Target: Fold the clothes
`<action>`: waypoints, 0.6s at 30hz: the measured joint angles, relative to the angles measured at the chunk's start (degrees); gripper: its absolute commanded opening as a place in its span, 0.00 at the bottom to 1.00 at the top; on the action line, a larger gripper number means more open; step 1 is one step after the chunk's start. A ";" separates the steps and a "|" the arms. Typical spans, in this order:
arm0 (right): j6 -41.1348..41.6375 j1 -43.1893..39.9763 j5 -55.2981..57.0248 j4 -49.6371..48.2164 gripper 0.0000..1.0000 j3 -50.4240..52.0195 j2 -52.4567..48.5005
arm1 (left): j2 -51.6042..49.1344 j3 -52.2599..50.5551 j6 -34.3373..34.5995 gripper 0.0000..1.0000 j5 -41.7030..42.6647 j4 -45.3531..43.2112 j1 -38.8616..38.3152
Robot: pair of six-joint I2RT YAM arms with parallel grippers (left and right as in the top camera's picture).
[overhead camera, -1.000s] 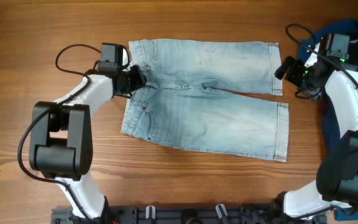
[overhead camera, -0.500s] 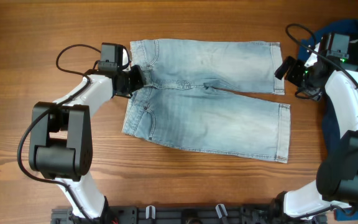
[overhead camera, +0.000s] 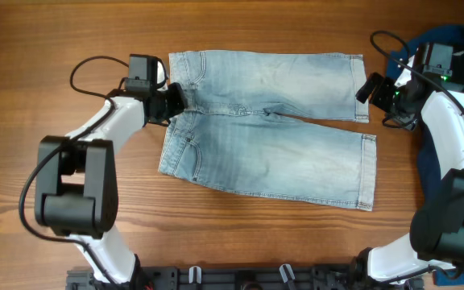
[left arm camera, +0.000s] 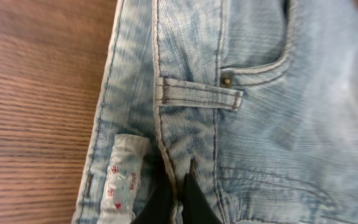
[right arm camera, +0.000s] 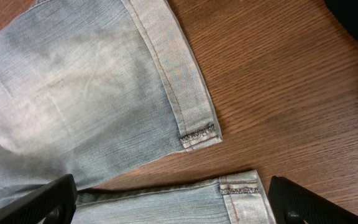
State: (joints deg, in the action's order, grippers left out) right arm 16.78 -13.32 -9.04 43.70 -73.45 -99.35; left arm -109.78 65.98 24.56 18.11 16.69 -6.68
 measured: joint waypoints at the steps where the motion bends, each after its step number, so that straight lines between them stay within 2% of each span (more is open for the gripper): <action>1: 0.00 0.00 0.02 -0.02 1.00 0.00 0.00 | 0.61 0.00 0.00 0.04 0.00 0.20 0.11; 5: 0.00 0.00 0.00 0.00 1.00 0.00 0.00 | 4.35 0.00 0.00 0.04 -1.07 1.51 0.46; 18: 0.00 0.00 0.00 0.00 1.00 0.00 0.00 | 4.61 -0.02 0.00 0.04 -12.70 6.01 0.46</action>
State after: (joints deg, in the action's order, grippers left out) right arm 16.78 -13.32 -9.04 43.70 -73.45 -99.35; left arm -105.16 65.95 24.56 5.41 22.70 -6.22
